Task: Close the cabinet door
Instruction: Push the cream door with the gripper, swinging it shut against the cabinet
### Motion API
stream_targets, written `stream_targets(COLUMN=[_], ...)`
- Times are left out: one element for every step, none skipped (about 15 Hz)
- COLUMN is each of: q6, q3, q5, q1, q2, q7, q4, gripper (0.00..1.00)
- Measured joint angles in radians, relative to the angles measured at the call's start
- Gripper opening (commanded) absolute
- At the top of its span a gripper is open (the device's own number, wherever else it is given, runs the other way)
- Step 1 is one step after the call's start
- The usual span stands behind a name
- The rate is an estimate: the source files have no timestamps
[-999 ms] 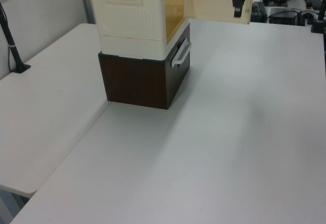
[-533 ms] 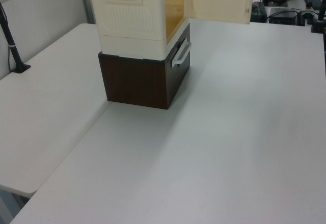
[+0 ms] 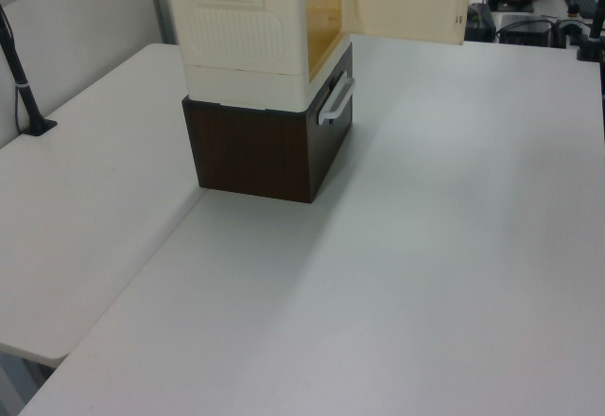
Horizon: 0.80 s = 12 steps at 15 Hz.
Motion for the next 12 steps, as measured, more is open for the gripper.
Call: stream_targets(q6=[0.011, 0.018, 0.022, 0.023, 0.023, 0.023, 0.023, 0.025, 0.027, 0.031, 0.032, 0.032], q3=[-0.001, -0.002, -0.001, 0.001, 0.005, 0.008, 0.01, 0.012, 0.014, 0.016, 0.017, 0.018], q5=[0.0, 0.0, 0.0, 0.0, 0.001, 0.002, 0.002, 0.002, 0.007, 0.025, 0.067, 0.098], q1=[-0.003, -0.003, -0.001, 0.001, 0.006, 0.018, 0.036, 0.061, 0.085, 0.112, 0.147, 0.161], q2=[0.007, 0.015, 0.024, 0.035, 0.048, 0.064, 0.079, 0.094, 0.104, 0.108, 0.108, 0.107], q7=[-0.004, -0.004, -0.004, -0.004, -0.004, -0.004, -0.004, -0.004, -0.004, -0.002, 0.015, 0.031], q4=[0.0, -0.001, -0.002, -0.003, -0.006, -0.007, -0.008, -0.008, -0.008, -0.007, -0.006, -0.005], gripper=[0.0, 0.0, 0.0, 0.0, 0.0, 0.0, 0.0, 0.0, 0.0, 0.0, 0.0, 0.0])
